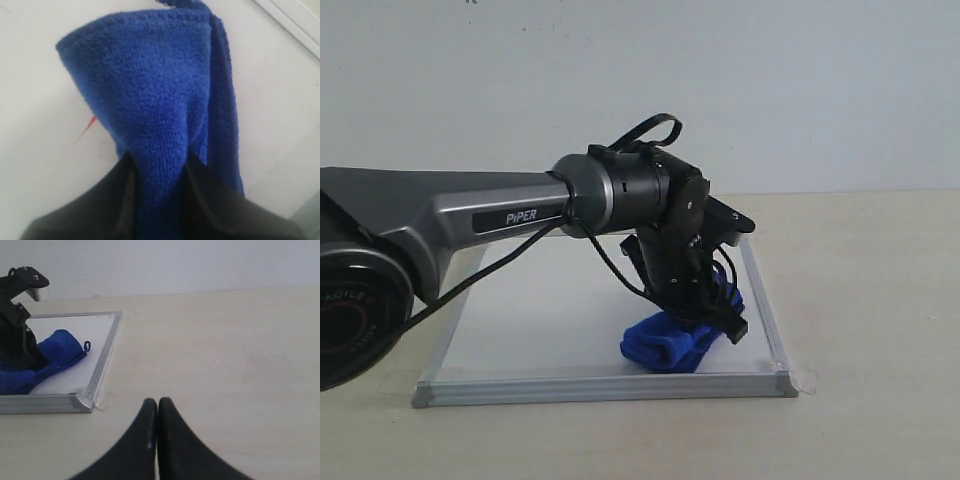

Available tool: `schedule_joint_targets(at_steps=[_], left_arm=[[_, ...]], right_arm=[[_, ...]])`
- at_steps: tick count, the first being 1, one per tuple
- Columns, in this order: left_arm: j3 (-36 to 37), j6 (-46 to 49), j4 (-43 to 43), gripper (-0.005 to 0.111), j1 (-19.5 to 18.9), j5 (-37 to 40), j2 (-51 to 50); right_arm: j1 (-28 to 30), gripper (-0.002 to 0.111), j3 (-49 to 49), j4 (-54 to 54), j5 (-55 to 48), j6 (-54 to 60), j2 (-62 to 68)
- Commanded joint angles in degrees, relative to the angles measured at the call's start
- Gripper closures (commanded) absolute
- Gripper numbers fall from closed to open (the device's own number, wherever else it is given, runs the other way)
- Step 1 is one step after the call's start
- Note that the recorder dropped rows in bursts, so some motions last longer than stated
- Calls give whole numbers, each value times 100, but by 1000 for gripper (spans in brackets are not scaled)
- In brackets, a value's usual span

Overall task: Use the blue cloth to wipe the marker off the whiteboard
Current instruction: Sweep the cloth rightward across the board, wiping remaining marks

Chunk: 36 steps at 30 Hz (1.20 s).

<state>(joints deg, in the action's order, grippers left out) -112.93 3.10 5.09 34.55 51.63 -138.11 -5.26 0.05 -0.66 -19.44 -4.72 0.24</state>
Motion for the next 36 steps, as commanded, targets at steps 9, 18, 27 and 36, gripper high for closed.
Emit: schedule_joint_targets(at_steps=[9, 18, 27, 36], left_arm=[[-237, -833, 437, 103, -838, 625, -152], [-263, -484, 67, 103, 66, 264, -507], [-273, 225, -443, 103, 296, 170, -428], [-378, -684, 246, 103, -896, 315, -451]], right_arm=[[13, 108, -5, -7, 54, -14, -24], [13, 108, -5, -7, 54, -1, -24], [13, 108, -5, -7, 54, -1, -24], [13, 108, -5, -7, 54, -12, -24]])
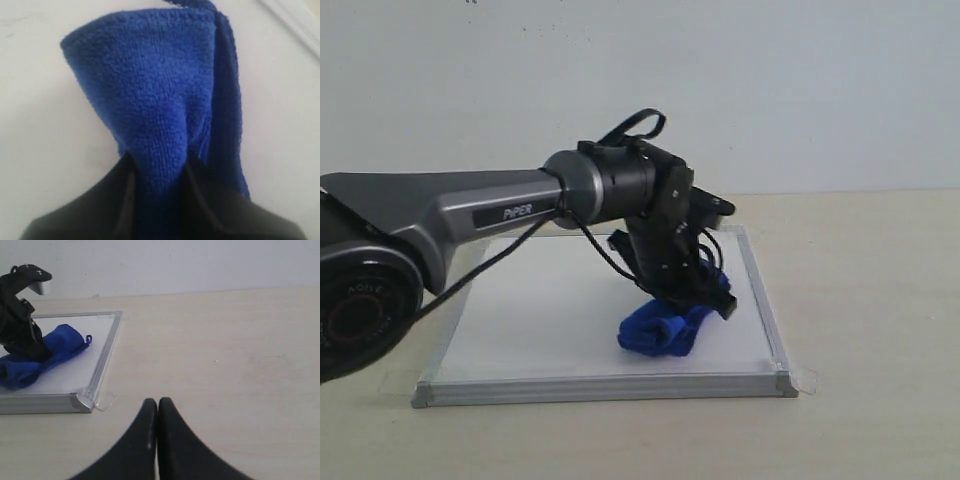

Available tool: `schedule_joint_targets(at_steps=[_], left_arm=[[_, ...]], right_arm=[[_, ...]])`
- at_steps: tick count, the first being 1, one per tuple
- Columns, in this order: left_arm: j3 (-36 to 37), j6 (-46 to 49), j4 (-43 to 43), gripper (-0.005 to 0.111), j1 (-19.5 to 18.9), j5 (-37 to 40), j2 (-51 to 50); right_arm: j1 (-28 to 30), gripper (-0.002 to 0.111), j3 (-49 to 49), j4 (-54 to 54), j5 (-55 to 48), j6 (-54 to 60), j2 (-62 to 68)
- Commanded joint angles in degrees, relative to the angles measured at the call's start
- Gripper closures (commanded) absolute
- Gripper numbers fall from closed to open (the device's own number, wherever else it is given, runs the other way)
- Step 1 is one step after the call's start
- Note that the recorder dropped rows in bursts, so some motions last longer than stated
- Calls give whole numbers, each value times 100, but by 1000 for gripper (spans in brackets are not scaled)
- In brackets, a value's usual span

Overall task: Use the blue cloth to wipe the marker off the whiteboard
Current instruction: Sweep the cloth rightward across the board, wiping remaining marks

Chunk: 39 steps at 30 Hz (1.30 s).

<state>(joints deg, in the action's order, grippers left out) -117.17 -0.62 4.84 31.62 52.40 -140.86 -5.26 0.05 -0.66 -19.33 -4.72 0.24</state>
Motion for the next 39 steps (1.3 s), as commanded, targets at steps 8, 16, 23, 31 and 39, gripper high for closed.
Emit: schedule_joint_targets(at_steps=[8, 16, 23, 31, 39], left_arm=[[46, 194, -628, 103, -467, 217, -176], [46, 993, -888, 103, 675, 81, -176], [46, -134, 326, 103, 408, -419, -176], [-21, -709, 702, 103, -462, 268, -199], [-21, -4, -258, 103, 128, 374, -212]], right_arm=[[13, 108, -5, -7, 43, -12, -24], [13, 108, -5, -7, 43, -12, -24], [13, 108, -5, -7, 43, -2, -24], [13, 108, -5, -7, 43, -15, -24], [13, 108, -5, -7, 43, -45, -24]])
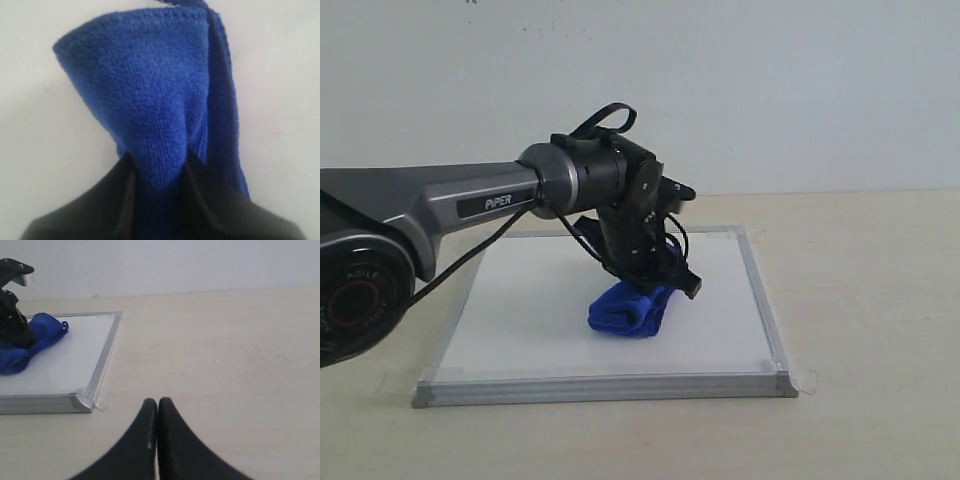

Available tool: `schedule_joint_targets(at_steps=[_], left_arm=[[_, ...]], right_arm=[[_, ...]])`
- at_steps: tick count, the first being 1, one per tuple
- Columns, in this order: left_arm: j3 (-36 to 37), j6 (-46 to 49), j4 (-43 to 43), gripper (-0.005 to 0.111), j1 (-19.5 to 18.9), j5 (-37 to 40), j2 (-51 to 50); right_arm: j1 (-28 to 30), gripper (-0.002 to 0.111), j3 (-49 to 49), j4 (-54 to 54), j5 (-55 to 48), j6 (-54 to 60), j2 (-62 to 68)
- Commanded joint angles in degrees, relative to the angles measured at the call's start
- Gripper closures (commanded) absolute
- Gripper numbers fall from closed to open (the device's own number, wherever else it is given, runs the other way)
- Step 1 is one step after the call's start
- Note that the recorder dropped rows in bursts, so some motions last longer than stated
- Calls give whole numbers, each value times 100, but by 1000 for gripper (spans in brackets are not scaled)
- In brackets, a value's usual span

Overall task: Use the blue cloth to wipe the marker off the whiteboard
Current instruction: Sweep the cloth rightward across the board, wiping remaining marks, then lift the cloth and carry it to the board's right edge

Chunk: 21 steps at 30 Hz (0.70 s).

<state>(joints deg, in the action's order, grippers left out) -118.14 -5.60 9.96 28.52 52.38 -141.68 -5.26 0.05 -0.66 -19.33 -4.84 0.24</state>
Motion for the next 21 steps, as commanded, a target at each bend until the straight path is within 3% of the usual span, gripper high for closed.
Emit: schedule_joint_targets(at_steps=[1, 5, 8, 10, 15, 18, 21], left_arm=[[75, 707, -947, 103, 623, 321, -130], [75, 1017, -1151, 103, 1025, 95, -130], [75, 1014, -1151, 103, 1008, -87, -130], [75, 931, -1054, 103, 822, -84, -142], [75, -338, 397, 103, 87, 275, -192], [75, -379, 153, 103, -302, 542, -127], [75, -267, -219, 103, -396, 452, 99]], right_arm=[[13, 108, -5, -7, 43, -33, -24], [13, 108, -5, -7, 43, -33, -24], [13, 108, -5, -7, 43, -33, -24], [13, 108, -5, -7, 43, -33, -24], [13, 108, -5, -7, 43, -33, -24], [13, 108, -5, -7, 43, -33, -24], [13, 108, -5, -7, 43, -33, -24]])
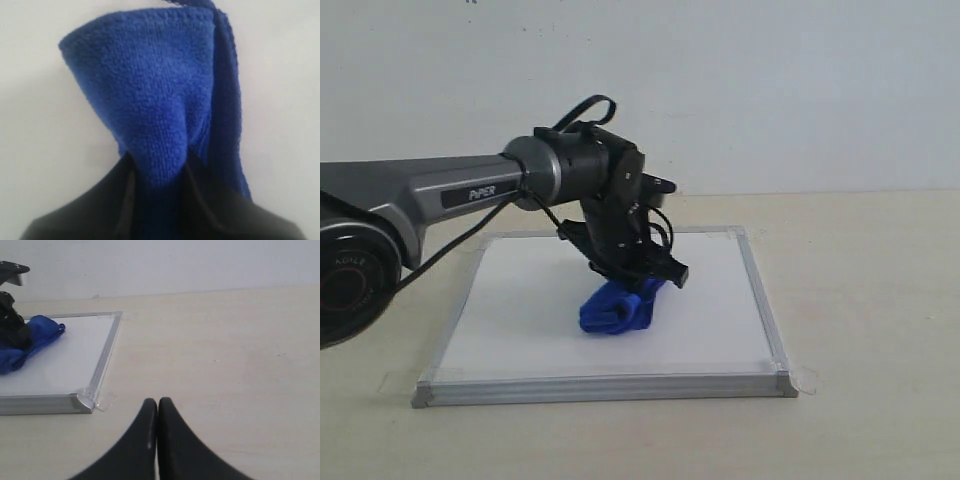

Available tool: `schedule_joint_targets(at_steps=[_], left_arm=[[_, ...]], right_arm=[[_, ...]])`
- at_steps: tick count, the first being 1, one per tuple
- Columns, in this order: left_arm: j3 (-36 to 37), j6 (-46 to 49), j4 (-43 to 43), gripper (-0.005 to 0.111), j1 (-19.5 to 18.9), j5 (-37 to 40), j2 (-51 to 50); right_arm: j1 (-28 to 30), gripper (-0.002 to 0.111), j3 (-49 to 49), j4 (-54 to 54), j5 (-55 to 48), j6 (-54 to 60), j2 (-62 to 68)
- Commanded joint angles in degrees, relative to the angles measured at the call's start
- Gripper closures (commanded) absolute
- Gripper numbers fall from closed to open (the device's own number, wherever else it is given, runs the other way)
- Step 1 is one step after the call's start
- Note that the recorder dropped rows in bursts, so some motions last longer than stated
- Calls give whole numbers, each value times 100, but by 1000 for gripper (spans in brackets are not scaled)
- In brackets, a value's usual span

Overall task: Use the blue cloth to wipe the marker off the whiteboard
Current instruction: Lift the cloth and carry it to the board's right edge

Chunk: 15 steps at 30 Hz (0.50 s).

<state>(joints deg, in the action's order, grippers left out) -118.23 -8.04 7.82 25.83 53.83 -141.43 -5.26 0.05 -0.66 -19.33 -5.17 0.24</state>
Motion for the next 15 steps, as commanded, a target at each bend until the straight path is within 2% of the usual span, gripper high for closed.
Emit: schedule_joint_targets(at_steps=[1, 3, 6, 9, 12, 15], left_arm=[[85, -23, -103, 103, -100, 240, 136], [85, 83, -469, 103, -18, 94, 254], [85, 607, -1566, 103, 242, -203, 464], [85, 731, -2138, 103, 358, -574, 556], [85, 804, -3287, 103, 407, -1069, 563], [85, 705, -3971, 103, 502, -1629, 539]], right_arm=[[13, 108, -5, -7, 43, -1, -24], [13, 108, -5, -7, 43, -1, -24], [13, 108, -5, -7, 43, -1, -24], [13, 108, -5, -7, 43, -1, -24], [13, 108, -5, -7, 43, -1, -24], [13, 108, -5, -7, 43, -1, -24]])
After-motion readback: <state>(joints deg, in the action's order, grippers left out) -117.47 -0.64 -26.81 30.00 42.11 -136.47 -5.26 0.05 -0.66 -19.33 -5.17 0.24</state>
